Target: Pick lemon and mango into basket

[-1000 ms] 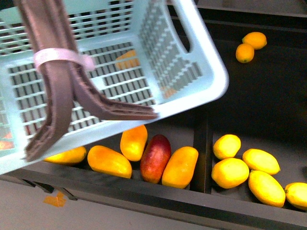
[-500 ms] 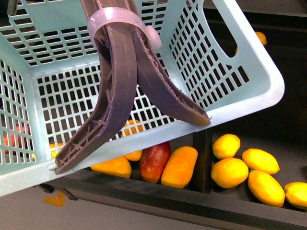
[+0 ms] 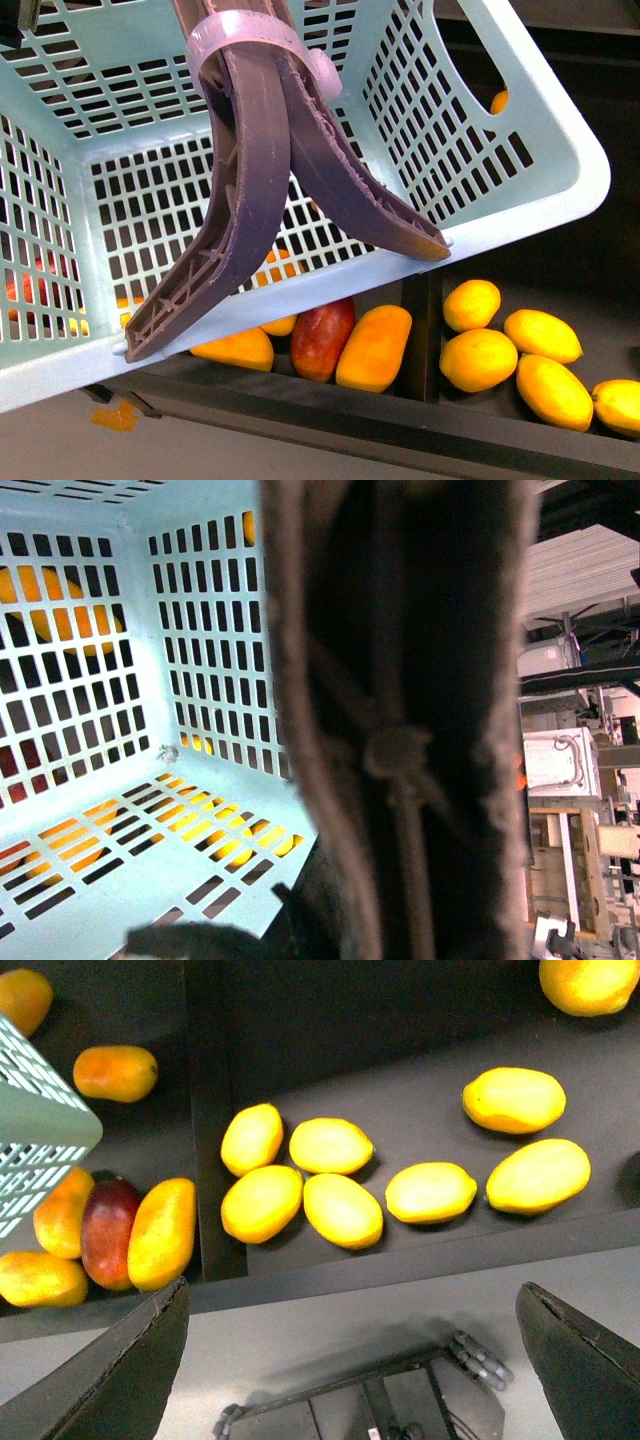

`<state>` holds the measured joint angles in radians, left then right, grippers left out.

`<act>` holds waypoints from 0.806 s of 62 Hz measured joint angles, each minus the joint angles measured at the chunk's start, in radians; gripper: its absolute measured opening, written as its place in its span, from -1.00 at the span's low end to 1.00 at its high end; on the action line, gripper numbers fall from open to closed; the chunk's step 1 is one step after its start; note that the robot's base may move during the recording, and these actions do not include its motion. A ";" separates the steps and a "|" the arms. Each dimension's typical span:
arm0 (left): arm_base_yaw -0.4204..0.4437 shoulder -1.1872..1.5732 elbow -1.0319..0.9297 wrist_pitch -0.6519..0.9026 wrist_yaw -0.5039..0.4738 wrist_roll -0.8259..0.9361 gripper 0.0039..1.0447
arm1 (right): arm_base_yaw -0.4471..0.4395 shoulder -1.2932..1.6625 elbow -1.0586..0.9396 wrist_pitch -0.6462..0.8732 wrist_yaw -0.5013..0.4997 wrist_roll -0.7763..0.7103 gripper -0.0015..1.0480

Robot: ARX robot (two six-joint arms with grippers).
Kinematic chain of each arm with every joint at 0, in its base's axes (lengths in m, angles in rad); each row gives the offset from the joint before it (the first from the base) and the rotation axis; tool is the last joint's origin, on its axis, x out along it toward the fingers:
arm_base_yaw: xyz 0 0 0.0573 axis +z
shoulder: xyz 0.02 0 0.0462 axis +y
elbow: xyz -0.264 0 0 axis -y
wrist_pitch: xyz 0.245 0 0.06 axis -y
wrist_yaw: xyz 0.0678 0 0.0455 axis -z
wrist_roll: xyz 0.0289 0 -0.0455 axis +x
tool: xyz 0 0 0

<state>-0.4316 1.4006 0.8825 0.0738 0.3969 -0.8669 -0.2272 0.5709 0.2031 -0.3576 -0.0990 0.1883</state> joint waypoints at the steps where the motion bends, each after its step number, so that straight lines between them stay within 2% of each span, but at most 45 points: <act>1: 0.000 0.000 0.000 0.000 0.000 -0.001 -0.92 | -0.006 0.013 -0.002 0.015 -0.004 -0.006 0.83; 14: 0.000 0.000 0.000 0.000 0.004 -0.002 -0.92 | -0.047 0.371 -0.023 0.346 -0.052 -0.311 0.83; 23: 0.000 0.000 0.000 0.000 0.003 -0.002 -0.92 | 0.000 0.763 0.034 0.610 -0.031 -0.433 0.83; 39: 0.000 0.000 0.000 0.000 0.003 -0.002 -0.92 | 0.068 1.149 0.185 0.787 0.011 -0.459 0.83; 50: 0.000 0.000 0.000 0.000 0.004 -0.002 -0.92 | 0.110 1.344 0.271 0.851 0.066 -0.583 0.83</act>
<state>-0.4316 1.4006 0.8825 0.0738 0.4011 -0.8692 -0.1173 1.9144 0.4744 0.4931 -0.0330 -0.3943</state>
